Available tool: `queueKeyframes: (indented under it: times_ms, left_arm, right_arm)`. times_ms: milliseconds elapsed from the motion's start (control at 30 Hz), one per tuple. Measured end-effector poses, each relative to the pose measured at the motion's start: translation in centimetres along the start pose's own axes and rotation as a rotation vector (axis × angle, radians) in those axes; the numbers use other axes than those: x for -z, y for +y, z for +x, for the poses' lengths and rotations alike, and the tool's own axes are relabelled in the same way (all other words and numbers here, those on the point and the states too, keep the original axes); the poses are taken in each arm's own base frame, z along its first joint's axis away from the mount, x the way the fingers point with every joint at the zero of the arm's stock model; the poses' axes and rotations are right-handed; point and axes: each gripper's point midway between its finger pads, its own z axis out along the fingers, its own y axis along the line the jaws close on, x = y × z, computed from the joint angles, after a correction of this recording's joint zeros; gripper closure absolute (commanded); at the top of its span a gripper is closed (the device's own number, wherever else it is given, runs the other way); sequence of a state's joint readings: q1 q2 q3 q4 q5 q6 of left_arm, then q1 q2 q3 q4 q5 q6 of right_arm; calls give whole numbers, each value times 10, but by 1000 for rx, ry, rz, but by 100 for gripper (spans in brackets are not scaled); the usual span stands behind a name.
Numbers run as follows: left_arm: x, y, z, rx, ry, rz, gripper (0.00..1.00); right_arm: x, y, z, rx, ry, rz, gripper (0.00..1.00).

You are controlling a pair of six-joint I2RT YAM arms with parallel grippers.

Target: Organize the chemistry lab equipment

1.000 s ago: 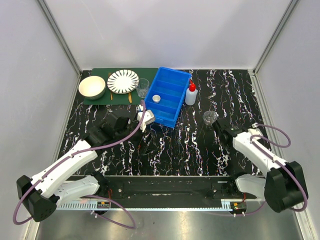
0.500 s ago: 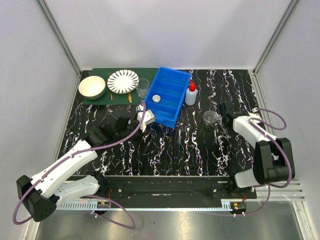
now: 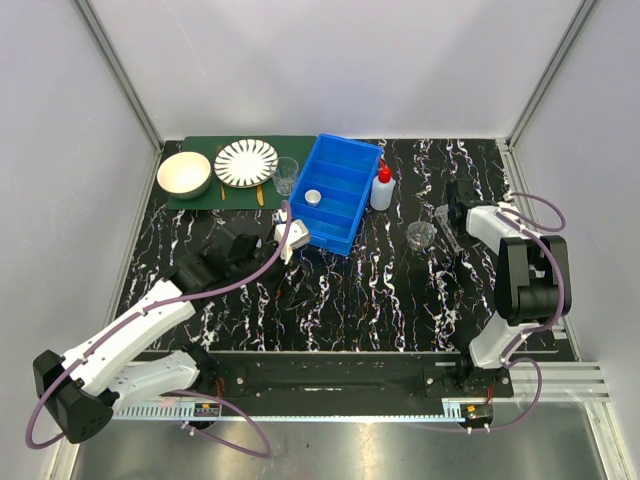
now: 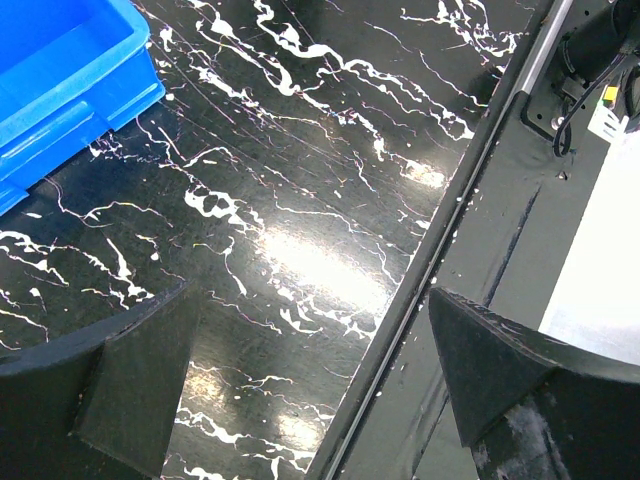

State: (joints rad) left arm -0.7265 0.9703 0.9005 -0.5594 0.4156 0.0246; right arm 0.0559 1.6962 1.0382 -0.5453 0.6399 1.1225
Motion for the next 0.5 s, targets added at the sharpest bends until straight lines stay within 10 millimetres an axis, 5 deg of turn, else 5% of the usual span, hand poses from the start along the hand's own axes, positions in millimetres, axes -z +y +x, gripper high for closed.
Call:
queueKeyframes:
  times_ms: [433,500]
  left_arm:
    - [-1,1,1,3,5,-1,1]
    - [-1,1,1,2,5,-1,1]
  right_arm:
    - [-16,30,-14,15,14,-46,100]
    - [-15,32,-14,24,20,-54,84]
